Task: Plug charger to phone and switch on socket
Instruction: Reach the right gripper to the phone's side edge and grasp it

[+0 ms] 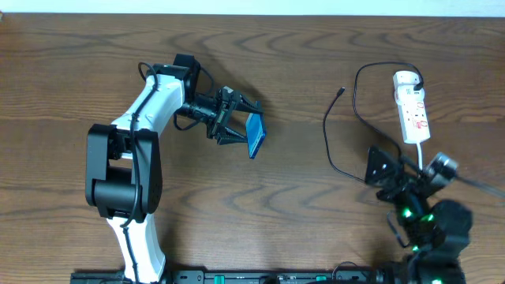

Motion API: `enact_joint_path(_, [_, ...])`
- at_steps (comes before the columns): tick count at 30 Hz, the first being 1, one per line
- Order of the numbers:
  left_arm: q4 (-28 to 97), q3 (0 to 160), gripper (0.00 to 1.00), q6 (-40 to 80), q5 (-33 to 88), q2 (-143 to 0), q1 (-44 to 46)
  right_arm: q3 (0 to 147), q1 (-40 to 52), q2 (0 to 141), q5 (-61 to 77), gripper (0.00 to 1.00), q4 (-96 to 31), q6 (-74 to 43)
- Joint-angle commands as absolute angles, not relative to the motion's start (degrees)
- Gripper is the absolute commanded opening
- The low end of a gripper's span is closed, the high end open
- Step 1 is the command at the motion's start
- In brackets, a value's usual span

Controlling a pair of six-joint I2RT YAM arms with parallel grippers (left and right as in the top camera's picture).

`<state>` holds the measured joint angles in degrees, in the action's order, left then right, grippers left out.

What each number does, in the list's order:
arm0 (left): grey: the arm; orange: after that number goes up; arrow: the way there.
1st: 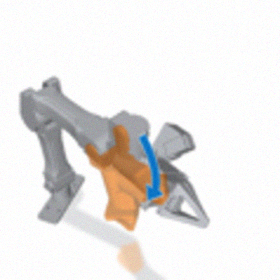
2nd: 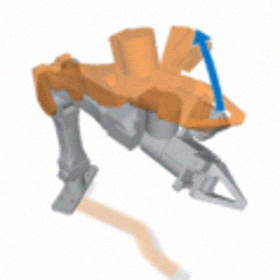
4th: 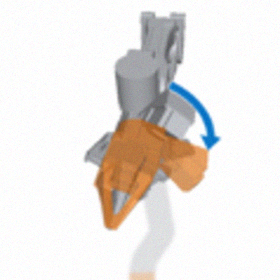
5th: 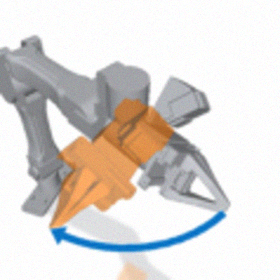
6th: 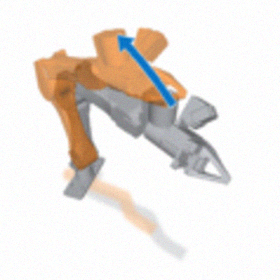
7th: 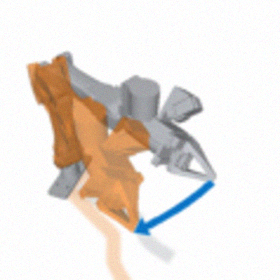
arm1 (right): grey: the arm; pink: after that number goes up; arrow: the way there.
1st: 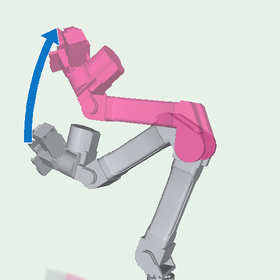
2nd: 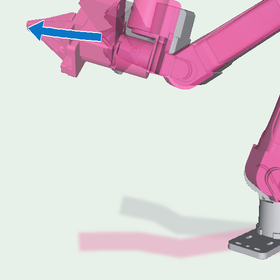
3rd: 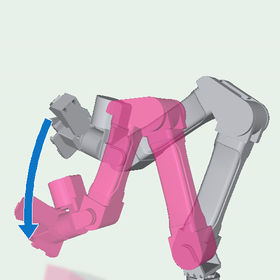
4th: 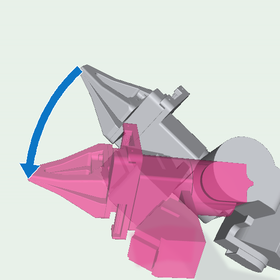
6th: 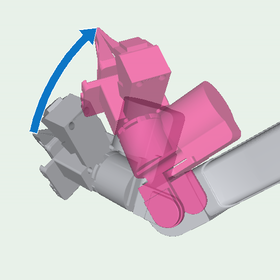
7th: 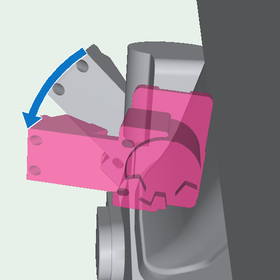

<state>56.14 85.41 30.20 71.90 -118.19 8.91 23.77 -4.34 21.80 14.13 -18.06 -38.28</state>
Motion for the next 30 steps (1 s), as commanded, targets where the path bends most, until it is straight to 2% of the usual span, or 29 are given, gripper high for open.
enact_joint_path(1, [56.29,85.34,0.72,30.57,74.59,-116.38,9.04,38.24,-3.9,31.51,14.48,0.99,-27.2,-39.46])
enact_joint_path(4, [56.31,85.34,0.72,30.57,74.59,-116.38,9.04,50.04,-3.9,39.05,19.92,0.99,-35.86,-38.46])
enact_joint_path(7, [56.29,85.34,0.72,30.55,74.59,-116.38,9.04,57.14,-3.9,44.27,26.3,0.99,-36.67,-38.48])
enact_joint_path(13, [56.29,85.34,0.72,30.55,74.56,-116.38,9.04,58.3,-3.86,48.36,20.49,0.99,-32.75,-41.6])
enact_joint_path(17, [56.27,85.34,0.72,30.55,74.59,-116.38,9.04,58.61,-2.02,51.16,22.85,0.99,-28.47,-40.01])
enact_joint_path(22, [56.27,85.34,0.72,30.52,74.56,-116.38,9.04,61.63,5.69,56.36,18.74,0.99,-31.79,-39.53])
enact_joint_path(30, [56.05,85.34,0.72,30.52,74.54,-116.38,9.04,71.02,25.17,66.19,0.19,0.96,-41.19,-38.98])
